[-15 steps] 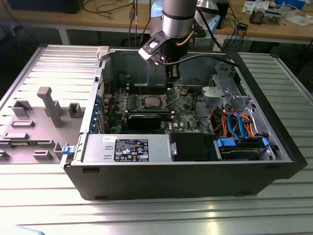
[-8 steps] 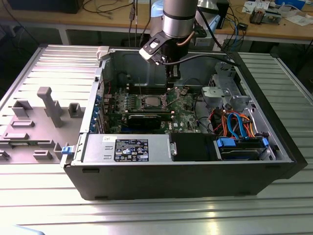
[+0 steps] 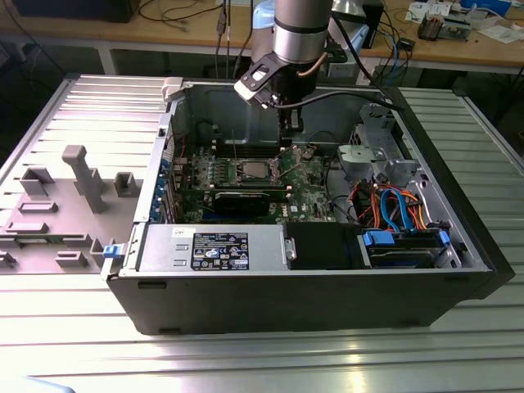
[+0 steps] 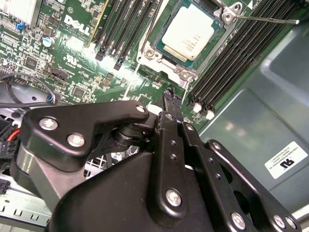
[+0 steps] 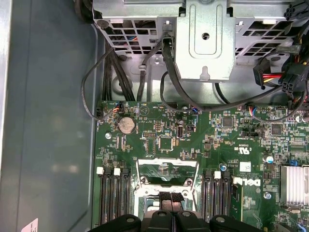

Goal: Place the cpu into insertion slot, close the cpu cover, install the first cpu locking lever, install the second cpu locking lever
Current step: 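Close the cpu cover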

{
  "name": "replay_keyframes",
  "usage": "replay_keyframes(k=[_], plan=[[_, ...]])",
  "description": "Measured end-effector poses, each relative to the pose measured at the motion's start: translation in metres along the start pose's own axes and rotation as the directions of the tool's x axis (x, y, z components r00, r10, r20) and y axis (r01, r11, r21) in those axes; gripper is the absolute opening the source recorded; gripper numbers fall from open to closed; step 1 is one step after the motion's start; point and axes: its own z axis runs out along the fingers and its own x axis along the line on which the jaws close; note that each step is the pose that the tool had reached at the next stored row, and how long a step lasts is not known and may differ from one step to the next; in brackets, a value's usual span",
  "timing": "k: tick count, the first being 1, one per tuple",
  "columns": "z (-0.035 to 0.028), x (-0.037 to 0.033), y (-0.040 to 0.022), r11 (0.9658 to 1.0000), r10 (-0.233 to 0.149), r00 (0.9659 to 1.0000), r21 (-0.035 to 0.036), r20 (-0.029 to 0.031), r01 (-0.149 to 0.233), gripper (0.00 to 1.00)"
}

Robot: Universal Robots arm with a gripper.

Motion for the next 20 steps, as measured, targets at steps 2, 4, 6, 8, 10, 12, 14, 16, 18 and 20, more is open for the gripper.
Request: replay_keyframes(k=[2,4,6,8,10,12,14,16,18,20], plan=[[0.0,0.0,0.0005,1.0,0.0,1.0,0.0,0.0,0.0,0.11],[0.0,0.0,0.0008,1.0,0.0,1.0,0.0,0.0,0.0,0.11],[0.0,-0.0001,0.0013,1.0,0.0,1.0,0.0,0.0001,0.0,0.11],[0.0001,-0.0001,0.0018,1.0,0.0,1.0,0.0,0.0,0.0,0.11],[0.0001,-0.0001,0.0023,1.0,0.0,1.0,0.0,0.0,0.0,0.11],[0.0001,-0.0001,0.0027,1.0,0.0,1.0,0.0,0.0,0.0,0.11],[0.0001,-0.0001,0.0032,1.0,0.0,1.0,0.0,0.0,0.0,0.11],[0.0001,-0.0001,0.0035,1.0,0.0,1.0,0.0,0.0,0.0,0.11],[0.0001,-0.0001,0.0041,1.0,0.0,1.0,0.0,0.0,0.0,0.11],[0.0001,-0.0002,0.0046,1.0,0.0,1.0,0.0,0.0,0.0,0.11]])
